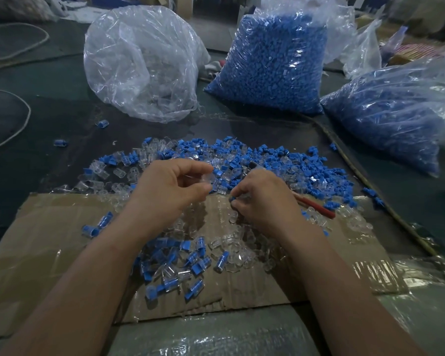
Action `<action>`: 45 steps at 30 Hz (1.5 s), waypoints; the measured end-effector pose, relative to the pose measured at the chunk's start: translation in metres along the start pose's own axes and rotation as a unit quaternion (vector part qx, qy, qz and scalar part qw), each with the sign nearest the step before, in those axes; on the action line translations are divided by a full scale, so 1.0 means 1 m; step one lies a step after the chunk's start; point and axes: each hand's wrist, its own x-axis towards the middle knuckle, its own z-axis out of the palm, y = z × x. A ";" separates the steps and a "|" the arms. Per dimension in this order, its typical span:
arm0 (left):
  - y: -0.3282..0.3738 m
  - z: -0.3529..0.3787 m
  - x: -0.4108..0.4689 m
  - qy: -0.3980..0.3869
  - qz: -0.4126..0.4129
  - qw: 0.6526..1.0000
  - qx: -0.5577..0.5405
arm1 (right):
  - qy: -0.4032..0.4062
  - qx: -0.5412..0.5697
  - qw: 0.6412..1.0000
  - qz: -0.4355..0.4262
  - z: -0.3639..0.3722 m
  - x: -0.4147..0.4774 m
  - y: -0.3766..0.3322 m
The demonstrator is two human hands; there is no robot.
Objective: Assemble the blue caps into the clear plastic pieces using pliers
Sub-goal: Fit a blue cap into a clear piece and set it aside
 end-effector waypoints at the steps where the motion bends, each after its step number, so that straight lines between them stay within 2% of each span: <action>1: 0.000 0.000 0.000 0.002 -0.001 1.000 -0.004 | -0.004 0.008 1.000 -0.007 0.000 0.000 -0.001; 5: -0.001 0.001 0.001 0.010 -0.008 1.000 -0.013 | -0.021 0.046 0.999 -0.018 -0.002 -0.002 -0.001; 8: -0.002 0.001 0.001 0.014 -0.016 1.000 -0.015 | 0.015 0.061 0.997 -0.048 -0.003 -0.002 -0.001; 10: -0.002 0.000 0.002 0.007 -0.019 1.000 -0.021 | 0.065 0.160 0.984 -0.036 -0.006 -0.003 -0.003; 12: -0.002 0.000 0.002 -0.007 -0.023 0.999 -0.031 | 0.112 0.295 0.949 -0.016 -0.009 -0.006 -0.004; 15: -0.001 0.000 0.002 -0.021 -0.025 0.998 -0.047 | 0.123 0.403 0.907 -0.012 -0.009 -0.011 -0.009; 20: 0.002 0.000 0.001 -0.020 -0.017 0.998 -0.052 | 0.117 0.406 0.906 -0.034 -0.008 -0.012 -0.017; 37: 0.001 0.002 0.000 0.002 -0.013 0.998 -0.066 | 0.093 0.466 0.880 0.001 -0.014 -0.016 -0.018; 45: 0.004 0.002 -0.001 -0.043 -0.004 0.996 -0.073 | 0.073 0.472 0.879 -0.015 -0.013 -0.016 -0.020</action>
